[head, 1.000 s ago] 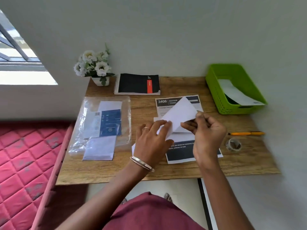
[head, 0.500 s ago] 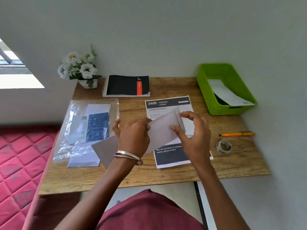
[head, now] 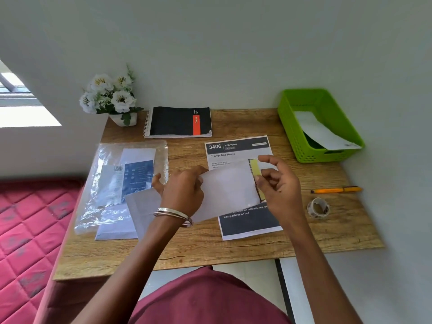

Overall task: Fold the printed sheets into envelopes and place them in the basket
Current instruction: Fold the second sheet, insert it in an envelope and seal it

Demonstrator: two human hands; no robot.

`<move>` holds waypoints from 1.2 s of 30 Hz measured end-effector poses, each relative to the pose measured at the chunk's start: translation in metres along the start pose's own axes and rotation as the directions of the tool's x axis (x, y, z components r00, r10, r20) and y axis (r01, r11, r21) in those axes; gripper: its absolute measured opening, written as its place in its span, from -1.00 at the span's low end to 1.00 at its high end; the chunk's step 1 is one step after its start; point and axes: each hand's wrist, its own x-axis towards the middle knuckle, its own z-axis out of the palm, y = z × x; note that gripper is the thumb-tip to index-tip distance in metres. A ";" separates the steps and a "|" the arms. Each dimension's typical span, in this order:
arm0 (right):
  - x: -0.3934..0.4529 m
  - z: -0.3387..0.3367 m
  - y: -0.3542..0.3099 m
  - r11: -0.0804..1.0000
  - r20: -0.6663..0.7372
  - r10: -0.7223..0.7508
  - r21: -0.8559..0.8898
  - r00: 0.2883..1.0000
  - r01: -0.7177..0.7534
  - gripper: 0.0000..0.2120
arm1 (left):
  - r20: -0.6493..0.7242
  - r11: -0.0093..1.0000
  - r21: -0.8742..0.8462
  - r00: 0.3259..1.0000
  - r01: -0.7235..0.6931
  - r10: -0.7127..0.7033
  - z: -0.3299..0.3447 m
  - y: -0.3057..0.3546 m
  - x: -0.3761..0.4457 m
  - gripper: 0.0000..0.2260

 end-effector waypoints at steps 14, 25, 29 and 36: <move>0.014 0.006 -0.003 0.874 0.338 0.355 0.210 0.871 -0.438 -0.66 | 0.195 0.971 -0.036 0.952 -0.235 0.237 -0.005 -0.019 0.016 -0.58; 0.012 0.015 0.013 0.936 0.140 0.350 -0.023 0.926 -0.350 -0.74 | 0.285 0.802 0.310 0.855 -0.510 0.434 0.029 -0.025 0.002 -0.01; 0.010 0.017 0.022 0.944 0.098 0.317 -0.132 0.943 -0.304 -0.77 | 0.267 0.785 0.327 0.848 -0.526 0.457 0.029 -0.023 0.002 -0.05; 0.004 0.013 0.025 0.900 0.151 0.399 0.121 0.904 -0.418 -0.73 | 0.262 0.837 0.264 0.871 -0.480 0.416 0.030 -0.027 0.002 -0.11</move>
